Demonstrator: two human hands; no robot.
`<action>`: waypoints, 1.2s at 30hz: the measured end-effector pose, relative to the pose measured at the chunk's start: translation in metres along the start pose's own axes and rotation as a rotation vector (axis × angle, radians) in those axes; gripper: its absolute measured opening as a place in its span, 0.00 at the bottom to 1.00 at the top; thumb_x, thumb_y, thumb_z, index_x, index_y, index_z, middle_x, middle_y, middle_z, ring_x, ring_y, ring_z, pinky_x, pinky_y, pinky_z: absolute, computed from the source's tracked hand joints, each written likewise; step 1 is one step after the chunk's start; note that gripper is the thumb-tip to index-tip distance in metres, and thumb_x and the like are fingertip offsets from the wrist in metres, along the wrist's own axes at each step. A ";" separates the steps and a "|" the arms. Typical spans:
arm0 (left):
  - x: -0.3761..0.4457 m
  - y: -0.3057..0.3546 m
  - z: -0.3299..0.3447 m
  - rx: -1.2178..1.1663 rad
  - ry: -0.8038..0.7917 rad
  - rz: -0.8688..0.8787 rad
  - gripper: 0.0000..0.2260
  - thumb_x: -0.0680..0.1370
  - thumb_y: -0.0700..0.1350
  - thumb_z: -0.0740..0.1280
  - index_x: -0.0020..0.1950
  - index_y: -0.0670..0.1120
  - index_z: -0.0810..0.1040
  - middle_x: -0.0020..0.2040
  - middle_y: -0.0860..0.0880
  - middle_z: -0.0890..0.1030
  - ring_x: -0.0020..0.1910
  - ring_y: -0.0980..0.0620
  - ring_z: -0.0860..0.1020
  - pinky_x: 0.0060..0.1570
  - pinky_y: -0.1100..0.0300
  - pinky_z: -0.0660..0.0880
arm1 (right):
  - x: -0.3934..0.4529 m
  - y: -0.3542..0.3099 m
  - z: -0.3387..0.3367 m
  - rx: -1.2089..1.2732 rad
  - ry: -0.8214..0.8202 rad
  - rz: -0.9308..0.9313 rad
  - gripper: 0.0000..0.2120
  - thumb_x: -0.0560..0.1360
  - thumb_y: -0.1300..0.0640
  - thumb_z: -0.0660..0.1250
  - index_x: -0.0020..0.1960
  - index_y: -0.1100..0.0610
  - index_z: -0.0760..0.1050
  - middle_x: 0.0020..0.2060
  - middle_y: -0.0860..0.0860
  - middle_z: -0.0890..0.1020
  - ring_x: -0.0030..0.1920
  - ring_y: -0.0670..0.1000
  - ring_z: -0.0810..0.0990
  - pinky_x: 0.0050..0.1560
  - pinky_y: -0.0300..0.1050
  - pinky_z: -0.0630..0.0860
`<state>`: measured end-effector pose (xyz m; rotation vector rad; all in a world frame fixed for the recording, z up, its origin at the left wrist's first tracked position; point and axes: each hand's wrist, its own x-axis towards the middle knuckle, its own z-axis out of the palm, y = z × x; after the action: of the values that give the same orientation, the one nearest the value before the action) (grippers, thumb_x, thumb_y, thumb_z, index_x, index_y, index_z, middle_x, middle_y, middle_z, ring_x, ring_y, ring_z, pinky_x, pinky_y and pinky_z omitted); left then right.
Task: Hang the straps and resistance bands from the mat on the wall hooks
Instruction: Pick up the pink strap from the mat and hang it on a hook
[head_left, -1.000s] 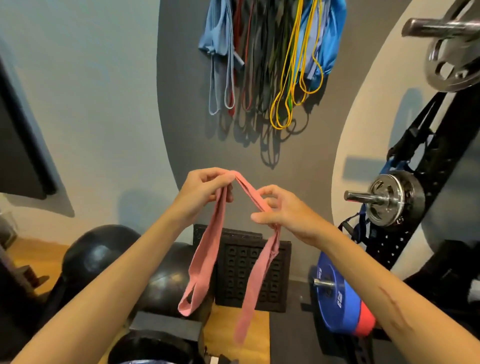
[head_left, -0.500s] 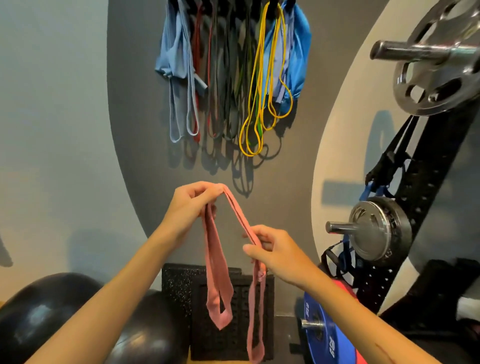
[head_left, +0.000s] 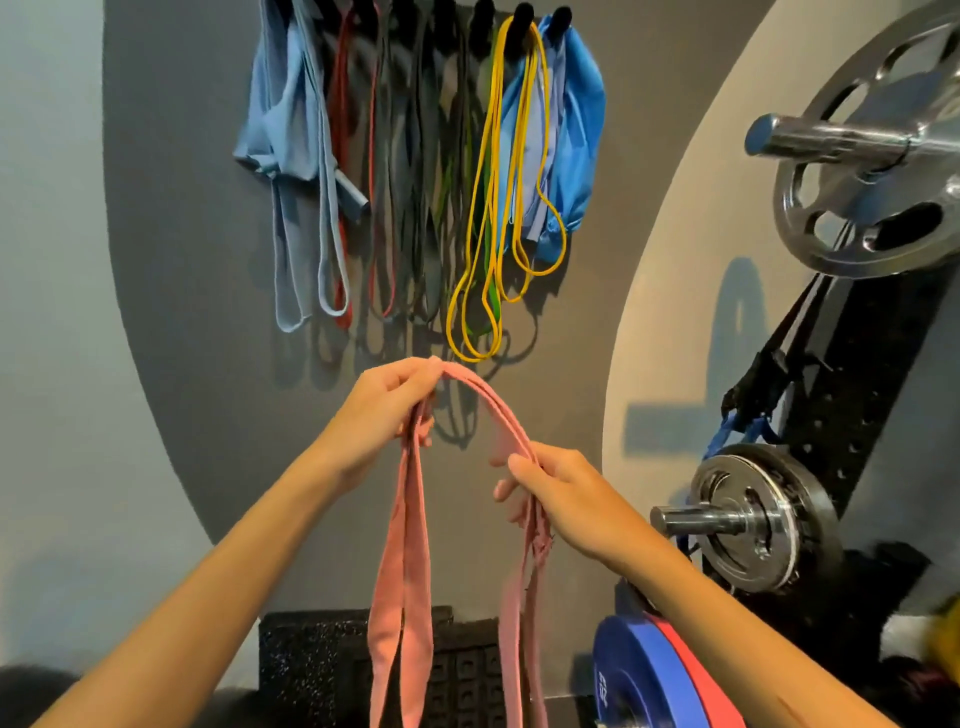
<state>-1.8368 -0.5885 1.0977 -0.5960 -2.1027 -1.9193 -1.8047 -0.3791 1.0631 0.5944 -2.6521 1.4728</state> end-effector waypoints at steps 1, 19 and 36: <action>0.007 -0.006 -0.005 0.062 -0.018 0.012 0.13 0.82 0.49 0.60 0.43 0.53 0.82 0.35 0.46 0.68 0.29 0.51 0.68 0.32 0.56 0.69 | 0.009 0.000 0.005 -0.017 0.007 0.003 0.13 0.83 0.51 0.55 0.55 0.50 0.77 0.40 0.48 0.81 0.36 0.43 0.80 0.41 0.40 0.74; 0.118 -0.004 -0.097 0.423 0.132 0.299 0.08 0.73 0.45 0.61 0.47 0.44 0.65 0.35 0.46 0.70 0.30 0.57 0.66 0.32 0.62 0.65 | 0.155 -0.042 0.008 -0.309 0.375 -0.400 0.10 0.79 0.40 0.50 0.51 0.36 0.70 0.31 0.52 0.78 0.32 0.49 0.77 0.36 0.47 0.72; 0.312 0.029 -0.137 1.097 0.810 0.824 0.14 0.79 0.51 0.59 0.47 0.44 0.80 0.35 0.47 0.82 0.33 0.43 0.79 0.33 0.48 0.76 | 0.407 -0.121 -0.056 -0.394 0.457 -0.970 0.10 0.77 0.48 0.62 0.42 0.49 0.63 0.28 0.50 0.74 0.31 0.57 0.75 0.32 0.58 0.72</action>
<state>-2.1150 -0.6783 1.2740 -0.2514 -1.5846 -0.3043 -2.1464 -0.5151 1.2836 1.1013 -1.7636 0.6663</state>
